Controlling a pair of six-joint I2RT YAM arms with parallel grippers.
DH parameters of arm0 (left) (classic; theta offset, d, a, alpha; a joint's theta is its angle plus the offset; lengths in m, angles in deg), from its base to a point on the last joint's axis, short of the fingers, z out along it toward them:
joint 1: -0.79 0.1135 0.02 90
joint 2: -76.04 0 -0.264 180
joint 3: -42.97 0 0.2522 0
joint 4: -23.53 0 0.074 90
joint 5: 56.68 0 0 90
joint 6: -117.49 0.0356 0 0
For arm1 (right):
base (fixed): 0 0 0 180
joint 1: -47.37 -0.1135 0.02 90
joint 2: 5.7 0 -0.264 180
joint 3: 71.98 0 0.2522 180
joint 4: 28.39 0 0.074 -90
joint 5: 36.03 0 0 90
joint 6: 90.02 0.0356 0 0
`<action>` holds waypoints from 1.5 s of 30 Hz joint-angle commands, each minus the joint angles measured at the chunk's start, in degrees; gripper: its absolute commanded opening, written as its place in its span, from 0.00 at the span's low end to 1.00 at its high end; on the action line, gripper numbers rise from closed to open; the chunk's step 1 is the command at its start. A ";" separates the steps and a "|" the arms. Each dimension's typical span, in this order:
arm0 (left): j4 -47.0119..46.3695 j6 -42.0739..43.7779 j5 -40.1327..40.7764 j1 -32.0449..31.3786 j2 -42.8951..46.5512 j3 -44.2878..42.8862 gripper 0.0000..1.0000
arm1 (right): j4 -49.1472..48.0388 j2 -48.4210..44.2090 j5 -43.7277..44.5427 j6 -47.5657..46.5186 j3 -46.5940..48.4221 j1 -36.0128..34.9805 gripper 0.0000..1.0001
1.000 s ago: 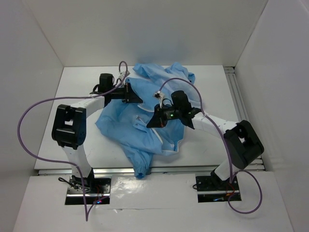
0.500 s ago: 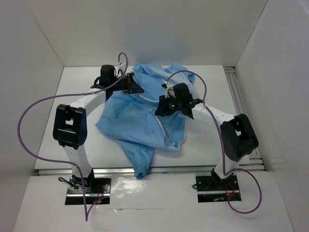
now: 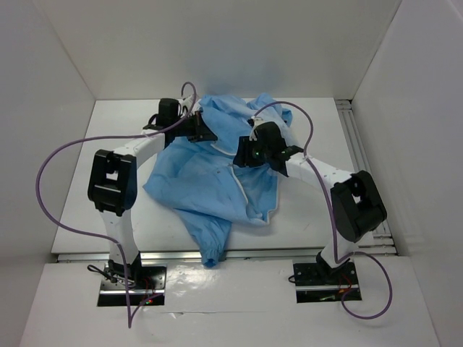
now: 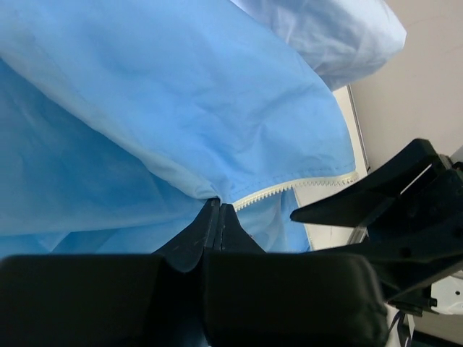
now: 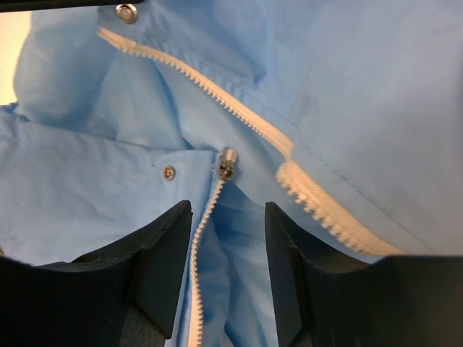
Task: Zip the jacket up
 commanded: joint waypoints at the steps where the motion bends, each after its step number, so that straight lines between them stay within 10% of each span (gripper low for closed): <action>1: -0.11 -0.56 1.57 0.12 0.09 -3.28 0.00 | -3.65 0.43 -0.95 4.06 0.67 -0.63 0.53; 45: 0.42 -0.47 0.52 0.12 0.62 -4.08 0.00 | -3.67 6.32 -2.38 6.18 -0.57 -4.05 0.37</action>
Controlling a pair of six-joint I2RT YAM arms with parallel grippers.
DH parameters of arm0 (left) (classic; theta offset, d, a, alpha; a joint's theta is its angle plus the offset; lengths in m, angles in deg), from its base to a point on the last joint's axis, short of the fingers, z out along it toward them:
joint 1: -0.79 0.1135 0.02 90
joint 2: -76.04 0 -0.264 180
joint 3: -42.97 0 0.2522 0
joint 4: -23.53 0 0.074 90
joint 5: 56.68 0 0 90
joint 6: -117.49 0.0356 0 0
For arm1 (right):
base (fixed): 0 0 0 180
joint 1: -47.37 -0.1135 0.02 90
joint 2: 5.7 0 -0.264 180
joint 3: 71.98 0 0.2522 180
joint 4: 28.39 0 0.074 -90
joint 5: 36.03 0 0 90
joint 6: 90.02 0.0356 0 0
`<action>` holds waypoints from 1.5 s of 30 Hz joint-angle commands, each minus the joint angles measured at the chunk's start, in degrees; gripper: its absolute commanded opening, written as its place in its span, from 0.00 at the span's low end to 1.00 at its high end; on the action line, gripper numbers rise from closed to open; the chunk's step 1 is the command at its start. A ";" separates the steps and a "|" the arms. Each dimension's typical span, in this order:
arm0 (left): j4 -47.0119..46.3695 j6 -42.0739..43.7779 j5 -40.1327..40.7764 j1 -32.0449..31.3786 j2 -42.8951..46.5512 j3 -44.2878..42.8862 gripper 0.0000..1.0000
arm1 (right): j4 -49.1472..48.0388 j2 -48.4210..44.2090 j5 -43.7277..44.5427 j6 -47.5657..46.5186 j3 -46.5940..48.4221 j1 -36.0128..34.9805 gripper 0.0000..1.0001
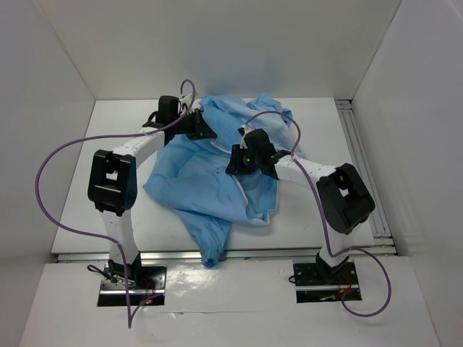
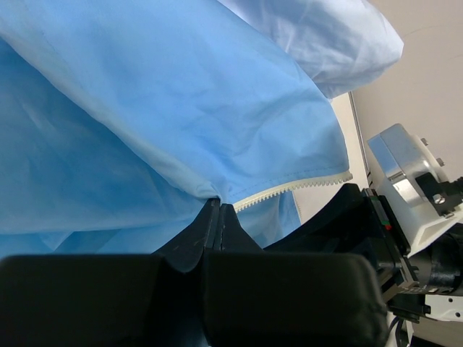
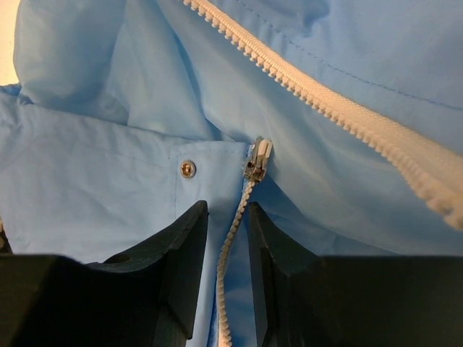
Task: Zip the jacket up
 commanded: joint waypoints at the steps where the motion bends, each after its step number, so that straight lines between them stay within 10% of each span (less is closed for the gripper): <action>1: -2.27 -0.08 -1.10 0.12 0.62 -1.59 0.00 | -0.61 1.11 0.88 0.02 -0.33 -0.51 0.36; 8: -2.27 -0.08 -1.10 0.12 0.62 -1.59 0.00 | 0.18 0.51 3.34 0.02 -1.47 -0.51 0.32; 14: -2.27 -0.08 -1.10 0.12 0.62 -1.59 0.00 | -2.36 -1.61 -0.07 0.02 -2.00 -0.51 0.00; 45: -26.85 -6.40 -28.43 0.65 6.60 9.31 0.00 | -32.59 -1.52 -31.29 -4.65 -6.92 3.18 0.00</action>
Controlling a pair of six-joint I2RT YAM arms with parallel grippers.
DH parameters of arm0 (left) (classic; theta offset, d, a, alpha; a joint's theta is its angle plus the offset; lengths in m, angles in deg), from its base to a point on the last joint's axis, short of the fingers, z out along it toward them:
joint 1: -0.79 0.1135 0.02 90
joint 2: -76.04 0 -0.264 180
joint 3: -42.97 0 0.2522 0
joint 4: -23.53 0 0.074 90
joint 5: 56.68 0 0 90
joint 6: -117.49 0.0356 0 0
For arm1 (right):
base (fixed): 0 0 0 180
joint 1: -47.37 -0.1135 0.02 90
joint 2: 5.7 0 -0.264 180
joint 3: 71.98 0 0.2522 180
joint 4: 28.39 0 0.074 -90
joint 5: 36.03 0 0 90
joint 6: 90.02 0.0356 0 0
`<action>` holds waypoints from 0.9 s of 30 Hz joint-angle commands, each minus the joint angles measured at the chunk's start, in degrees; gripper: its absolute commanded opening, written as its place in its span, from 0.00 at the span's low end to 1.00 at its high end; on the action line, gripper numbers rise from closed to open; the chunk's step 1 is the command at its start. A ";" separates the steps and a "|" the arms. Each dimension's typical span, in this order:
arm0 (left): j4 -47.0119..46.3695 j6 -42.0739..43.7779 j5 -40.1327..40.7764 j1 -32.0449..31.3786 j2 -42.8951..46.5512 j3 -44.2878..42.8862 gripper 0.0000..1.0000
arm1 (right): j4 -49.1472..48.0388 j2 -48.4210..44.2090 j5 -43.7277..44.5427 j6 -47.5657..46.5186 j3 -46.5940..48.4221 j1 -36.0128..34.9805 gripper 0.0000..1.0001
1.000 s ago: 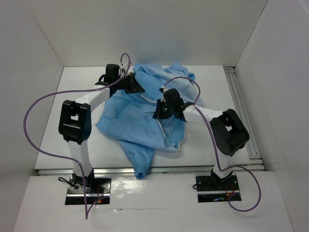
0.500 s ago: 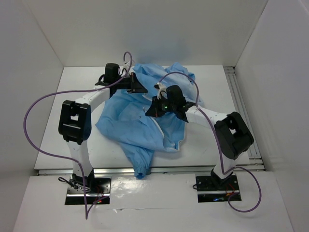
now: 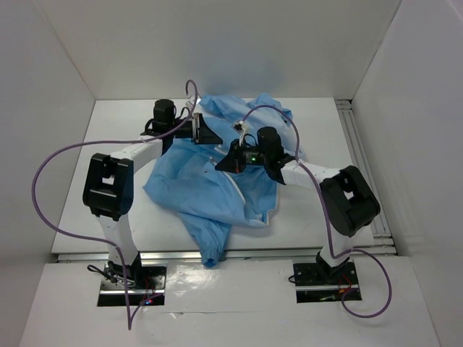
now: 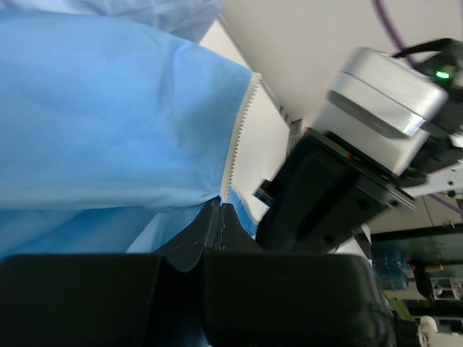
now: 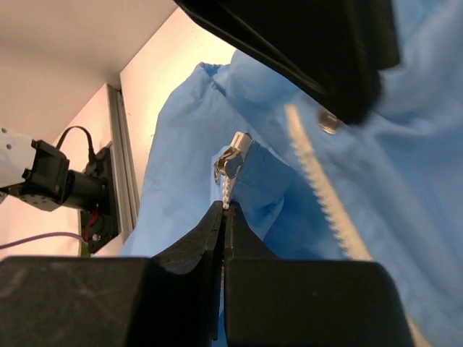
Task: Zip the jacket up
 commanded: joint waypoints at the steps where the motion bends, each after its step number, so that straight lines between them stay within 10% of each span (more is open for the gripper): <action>1: -11.94 -3.98 -6.92 0.37 3.03 1.92 0.00 | -9.73 0.60 -4.31 2.61 -2.55 1.82 0.00; 27: -24.88 -10.23 -11.68 -1.30 0.04 4.04 0.00 | -32.78 5.43 -8.55 20.54 -6.16 4.55 0.00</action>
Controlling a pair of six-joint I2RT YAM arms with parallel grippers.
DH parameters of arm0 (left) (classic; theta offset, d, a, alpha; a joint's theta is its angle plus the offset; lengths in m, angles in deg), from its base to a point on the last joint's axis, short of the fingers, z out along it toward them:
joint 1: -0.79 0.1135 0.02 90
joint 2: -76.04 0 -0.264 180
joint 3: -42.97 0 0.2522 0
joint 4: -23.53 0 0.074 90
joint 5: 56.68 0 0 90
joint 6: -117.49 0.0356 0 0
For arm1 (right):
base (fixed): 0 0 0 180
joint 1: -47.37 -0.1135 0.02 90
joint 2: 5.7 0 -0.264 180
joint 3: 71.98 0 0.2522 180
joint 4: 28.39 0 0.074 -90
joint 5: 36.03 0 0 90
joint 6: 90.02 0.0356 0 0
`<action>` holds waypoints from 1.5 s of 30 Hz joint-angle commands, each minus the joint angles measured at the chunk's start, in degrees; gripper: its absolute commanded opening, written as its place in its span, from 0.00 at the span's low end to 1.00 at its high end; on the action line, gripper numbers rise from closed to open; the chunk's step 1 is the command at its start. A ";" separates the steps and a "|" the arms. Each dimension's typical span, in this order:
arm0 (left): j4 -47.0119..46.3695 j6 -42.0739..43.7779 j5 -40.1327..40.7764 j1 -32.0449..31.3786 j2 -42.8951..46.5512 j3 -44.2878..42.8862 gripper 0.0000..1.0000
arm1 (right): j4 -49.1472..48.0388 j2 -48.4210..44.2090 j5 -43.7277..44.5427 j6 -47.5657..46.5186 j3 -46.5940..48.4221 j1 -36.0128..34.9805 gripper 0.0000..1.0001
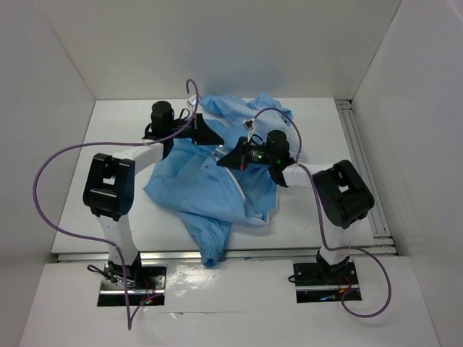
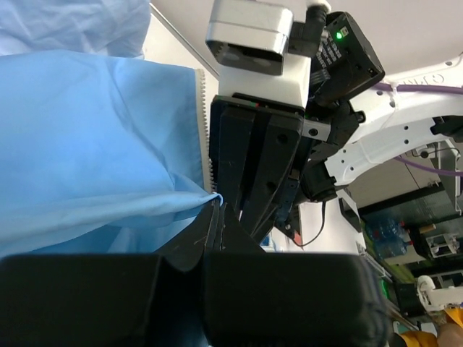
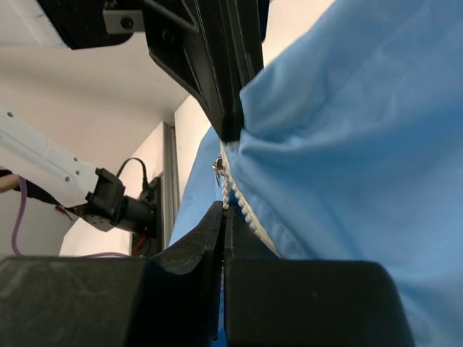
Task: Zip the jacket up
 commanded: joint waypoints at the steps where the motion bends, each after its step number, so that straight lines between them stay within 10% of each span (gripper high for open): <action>1: -2.54 1.70 -3.13 -0.95 -0.15 -0.51 0.00 | -7.82 0.76 -1.20 2.54 -0.32 0.33 0.00; 45: -0.77 3.92 -5.41 -2.01 0.38 -1.30 0.00 | -23.90 6.02 -5.07 13.61 -2.00 1.91 0.00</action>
